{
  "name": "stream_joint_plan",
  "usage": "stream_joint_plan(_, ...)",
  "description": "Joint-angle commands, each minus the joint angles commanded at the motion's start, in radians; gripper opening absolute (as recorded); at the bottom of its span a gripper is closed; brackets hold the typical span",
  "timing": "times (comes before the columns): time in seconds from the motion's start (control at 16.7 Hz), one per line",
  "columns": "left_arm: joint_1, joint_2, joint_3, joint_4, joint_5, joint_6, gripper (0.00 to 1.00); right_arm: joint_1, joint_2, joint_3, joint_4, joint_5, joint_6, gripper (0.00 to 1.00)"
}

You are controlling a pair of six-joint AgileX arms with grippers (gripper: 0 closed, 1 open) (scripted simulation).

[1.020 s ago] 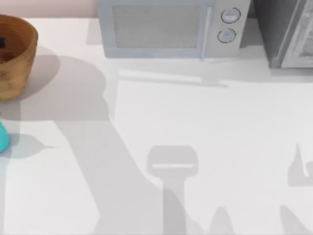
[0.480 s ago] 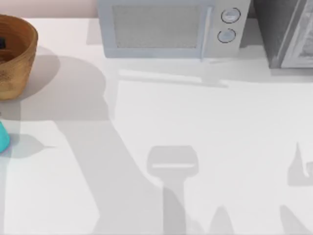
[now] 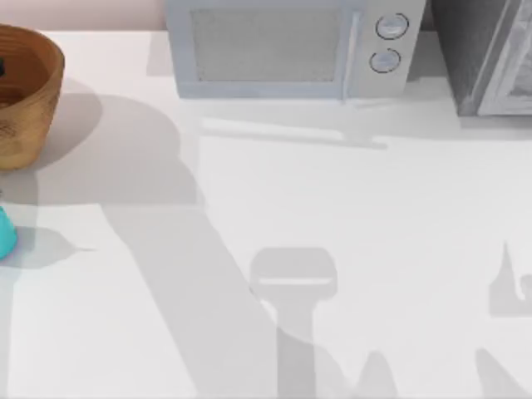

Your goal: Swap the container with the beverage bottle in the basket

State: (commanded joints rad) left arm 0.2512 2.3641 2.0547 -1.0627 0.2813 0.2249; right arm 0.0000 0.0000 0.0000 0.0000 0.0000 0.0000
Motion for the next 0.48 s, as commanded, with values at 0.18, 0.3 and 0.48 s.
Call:
stream_joint_plan(0.18, -0.014, -0.187, -0.179, 0.100, -0.039, -0.034, 0.00, 0.000, 0.000, 0.000, 0.000, 0.000, 0.000, 1.00)
stream_joint_plan(0.3, -0.031, -0.361, -0.336, 0.188, -0.068, -0.057, 0.00, 0.000, 0.000, 0.000, 0.000, 0.000, 0.000, 1.00)
stream_joint_plan(0.48, -0.064, -0.680, -0.607, 0.339, -0.114, -0.090, 0.00, 0.000, 0.000, 0.000, 0.000, 0.000, 0.000, 1.00)
